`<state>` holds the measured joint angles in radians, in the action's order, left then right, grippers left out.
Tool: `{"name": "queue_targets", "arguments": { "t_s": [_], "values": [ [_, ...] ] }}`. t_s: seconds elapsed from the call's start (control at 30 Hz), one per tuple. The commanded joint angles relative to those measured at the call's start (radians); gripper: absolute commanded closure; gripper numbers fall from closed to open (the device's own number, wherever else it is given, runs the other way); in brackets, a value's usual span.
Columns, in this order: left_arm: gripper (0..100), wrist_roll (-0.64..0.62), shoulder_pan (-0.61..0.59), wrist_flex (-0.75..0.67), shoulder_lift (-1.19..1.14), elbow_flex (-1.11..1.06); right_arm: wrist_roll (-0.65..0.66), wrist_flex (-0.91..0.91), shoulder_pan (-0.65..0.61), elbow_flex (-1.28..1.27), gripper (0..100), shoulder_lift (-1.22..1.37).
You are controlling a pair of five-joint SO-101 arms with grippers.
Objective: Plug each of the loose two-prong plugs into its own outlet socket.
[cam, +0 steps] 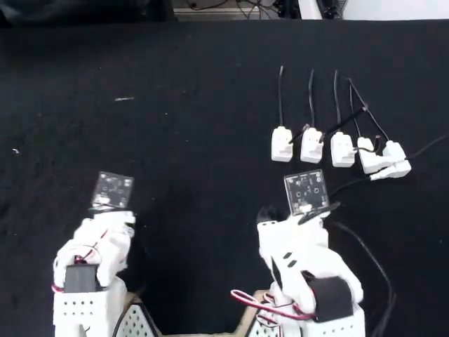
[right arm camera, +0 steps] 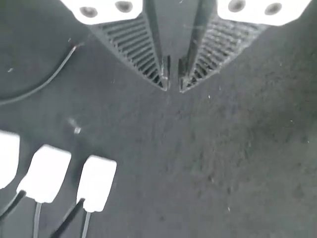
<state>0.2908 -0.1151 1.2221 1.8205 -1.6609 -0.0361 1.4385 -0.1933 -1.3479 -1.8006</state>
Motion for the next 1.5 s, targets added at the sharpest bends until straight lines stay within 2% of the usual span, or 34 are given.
{"name": "queue_targets", "arguments": {
  "t_s": [0.0,0.13,0.2,0.5,0.6,0.7,0.97,1.47],
  "values": [
    [97,-0.021,0.074,-0.023,0.005,0.019,-0.025,-0.060,-0.006,-0.054,97.6,-0.076],
    [97,-0.216,0.104,-0.051,0.005,-0.012,-0.023,-0.101,-0.006,-0.150,97.6,-0.076],
    [97,-0.249,0.081,-0.055,0.005,-0.016,-0.029,-0.123,-0.006,-0.179,97.6,-0.076],
    [97,-0.253,0.021,-0.091,-0.002,-0.038,-0.029,-0.141,-0.006,-0.298,97.6,-0.076],
    [97,-0.255,0.022,-0.023,0.002,-0.038,-0.029,-0.143,-0.005,-0.338,97.6,-0.076],
    [97,-0.256,0.079,0.052,0.003,-0.038,-0.028,-0.143,-0.005,-0.337,97.6,-0.076],
    [97,-0.256,0.039,0.051,0.000,-0.038,-0.023,-0.143,-0.006,-0.337,98.0,-0.076],
    [97,-0.256,0.035,0.052,0.003,-0.038,-0.023,-0.141,-0.005,-0.337,98.0,-0.076]
  ]
}}
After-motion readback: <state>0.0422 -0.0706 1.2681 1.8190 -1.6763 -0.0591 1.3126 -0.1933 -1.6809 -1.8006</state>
